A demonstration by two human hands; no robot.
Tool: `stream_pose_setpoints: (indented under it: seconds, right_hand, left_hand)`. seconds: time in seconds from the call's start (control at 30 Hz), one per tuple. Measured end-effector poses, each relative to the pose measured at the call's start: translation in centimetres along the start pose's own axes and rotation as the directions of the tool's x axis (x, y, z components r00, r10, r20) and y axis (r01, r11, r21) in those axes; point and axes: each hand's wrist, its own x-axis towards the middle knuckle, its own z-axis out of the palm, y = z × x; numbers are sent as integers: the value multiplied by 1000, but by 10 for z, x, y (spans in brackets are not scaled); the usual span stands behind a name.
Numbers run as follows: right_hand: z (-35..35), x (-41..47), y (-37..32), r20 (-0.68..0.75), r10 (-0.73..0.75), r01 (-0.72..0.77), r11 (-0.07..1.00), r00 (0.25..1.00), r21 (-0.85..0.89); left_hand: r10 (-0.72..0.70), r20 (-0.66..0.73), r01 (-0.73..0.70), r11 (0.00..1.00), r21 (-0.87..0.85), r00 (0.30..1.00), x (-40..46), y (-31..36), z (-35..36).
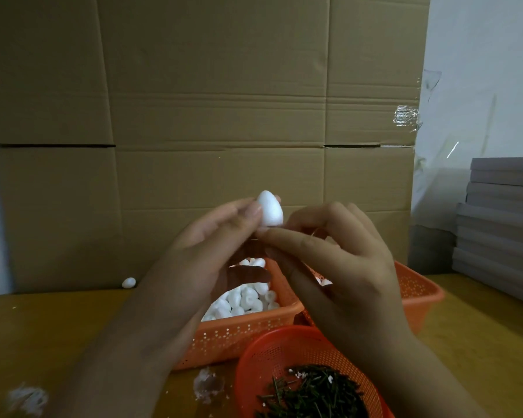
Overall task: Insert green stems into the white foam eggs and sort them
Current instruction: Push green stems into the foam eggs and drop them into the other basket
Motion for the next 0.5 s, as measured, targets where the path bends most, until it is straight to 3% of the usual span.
stream_pose_setpoints:
  seconds: [0.17, 0.3, 0.4, 0.5]
  right_hand:
    - [5, -2, -1, 62, 67, -73, 991, 996, 110]
    - [4, 0, -1, 168, 279, -321, 890, 945, 325]
    - [-1, 5, -1, 338, 499, -602, 649, 798, 464]
    - [-5, 8, 2, 494, 586, -754, 371, 642, 542]
  left_hand:
    - [110, -32, -106, 989, 104, 993, -2, 3, -2]
    - [254, -46, -229, 925, 303, 966, -1, 6, 0]
    - [354, -39, -297, 834, 466, 934, -2, 5, 2]
    - [395, -17, -317, 762, 565, 919, -4, 5, 6]
